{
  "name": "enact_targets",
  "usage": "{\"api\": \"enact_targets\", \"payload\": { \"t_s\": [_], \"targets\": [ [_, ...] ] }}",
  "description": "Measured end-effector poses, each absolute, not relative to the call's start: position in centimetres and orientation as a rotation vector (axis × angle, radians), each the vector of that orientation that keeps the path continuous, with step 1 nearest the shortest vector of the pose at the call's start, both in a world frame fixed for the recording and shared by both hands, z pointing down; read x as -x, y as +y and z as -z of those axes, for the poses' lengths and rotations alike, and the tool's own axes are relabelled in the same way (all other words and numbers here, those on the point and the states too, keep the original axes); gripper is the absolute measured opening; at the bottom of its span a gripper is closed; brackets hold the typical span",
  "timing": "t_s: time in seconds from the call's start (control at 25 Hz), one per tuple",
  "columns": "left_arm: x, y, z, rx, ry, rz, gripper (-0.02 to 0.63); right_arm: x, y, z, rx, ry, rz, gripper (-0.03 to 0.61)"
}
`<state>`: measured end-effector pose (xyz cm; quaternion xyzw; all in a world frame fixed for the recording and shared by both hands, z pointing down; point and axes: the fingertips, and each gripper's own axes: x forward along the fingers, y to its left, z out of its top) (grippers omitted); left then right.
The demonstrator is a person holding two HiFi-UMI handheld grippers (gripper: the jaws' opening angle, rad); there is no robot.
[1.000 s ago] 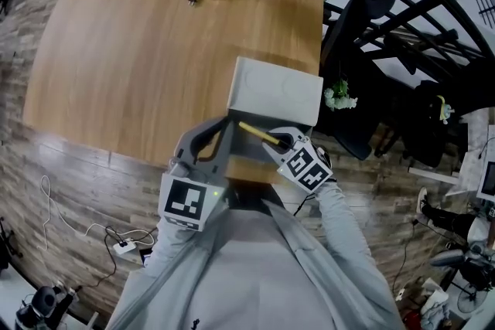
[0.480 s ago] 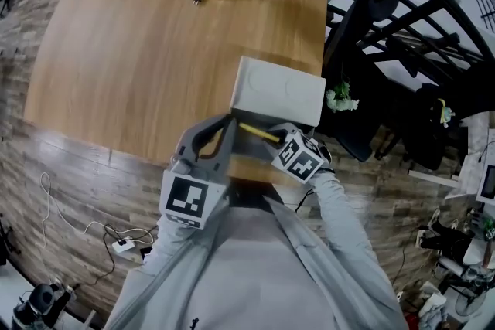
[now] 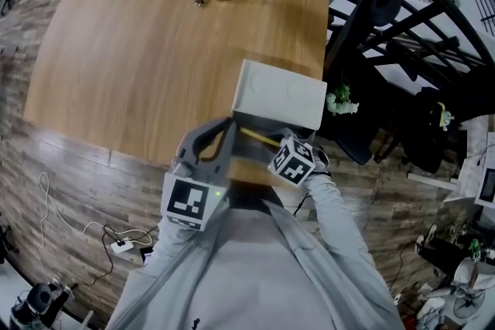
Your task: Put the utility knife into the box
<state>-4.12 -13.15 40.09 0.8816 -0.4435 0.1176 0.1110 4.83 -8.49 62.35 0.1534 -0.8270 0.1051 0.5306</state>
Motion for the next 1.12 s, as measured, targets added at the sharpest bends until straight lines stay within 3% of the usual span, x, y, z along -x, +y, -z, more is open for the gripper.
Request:
{"api": "enact_targets", "payload": {
  "t_s": [1.12],
  "targets": [
    [4.1,-14.3,-39.6,-2.652,-1.306,-0.354,0.018,-5.3,-10.0,-59.4,-0.47,-2.027,-0.214,0.13]
  ]
}}
